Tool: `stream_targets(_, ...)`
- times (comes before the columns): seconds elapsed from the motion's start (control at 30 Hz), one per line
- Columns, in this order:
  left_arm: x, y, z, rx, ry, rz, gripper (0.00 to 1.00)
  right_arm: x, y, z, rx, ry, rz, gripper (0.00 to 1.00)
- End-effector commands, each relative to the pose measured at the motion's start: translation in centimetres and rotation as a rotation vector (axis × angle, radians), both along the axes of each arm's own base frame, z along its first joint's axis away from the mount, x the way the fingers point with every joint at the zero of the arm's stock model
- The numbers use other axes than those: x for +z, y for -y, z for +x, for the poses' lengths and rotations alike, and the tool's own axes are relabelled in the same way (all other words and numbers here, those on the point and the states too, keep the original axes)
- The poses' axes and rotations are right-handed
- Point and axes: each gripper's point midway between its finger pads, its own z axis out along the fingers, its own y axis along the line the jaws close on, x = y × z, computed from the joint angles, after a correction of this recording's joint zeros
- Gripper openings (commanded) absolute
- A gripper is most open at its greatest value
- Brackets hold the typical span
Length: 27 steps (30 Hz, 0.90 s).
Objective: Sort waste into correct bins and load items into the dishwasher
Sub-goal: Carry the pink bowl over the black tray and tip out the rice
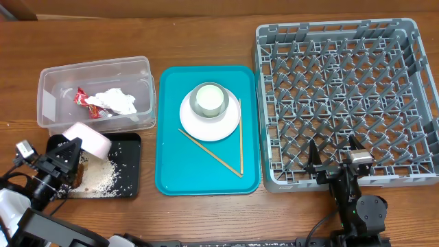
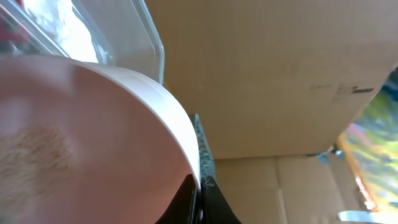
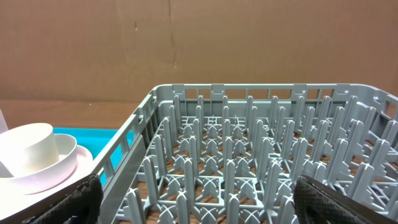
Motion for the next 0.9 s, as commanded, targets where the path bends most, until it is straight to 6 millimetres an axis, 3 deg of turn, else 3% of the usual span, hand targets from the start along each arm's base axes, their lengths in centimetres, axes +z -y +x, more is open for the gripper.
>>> stream_targets(0.0, 1.2, 0.4, -0.2, 0.002, 0.077, 0.043, 0.04, -0.2, 0.1, 0.0, -0.004, 0.005, -0.004, 1.00)
stream_targets(0.57, 1.2, 2.7, 0.3, -0.077, 0.103, 0.078, 0.04, -0.2, 0.1, 0.0, -0.004, 0.005, -0.004, 1.00)
stream_targets(0.87, 0.7, 3.5, -0.3, -0.088, 0.002, -0.003, 0.04, -0.2, 0.1, 0.0, -0.004, 0.005, -0.004, 1.00)
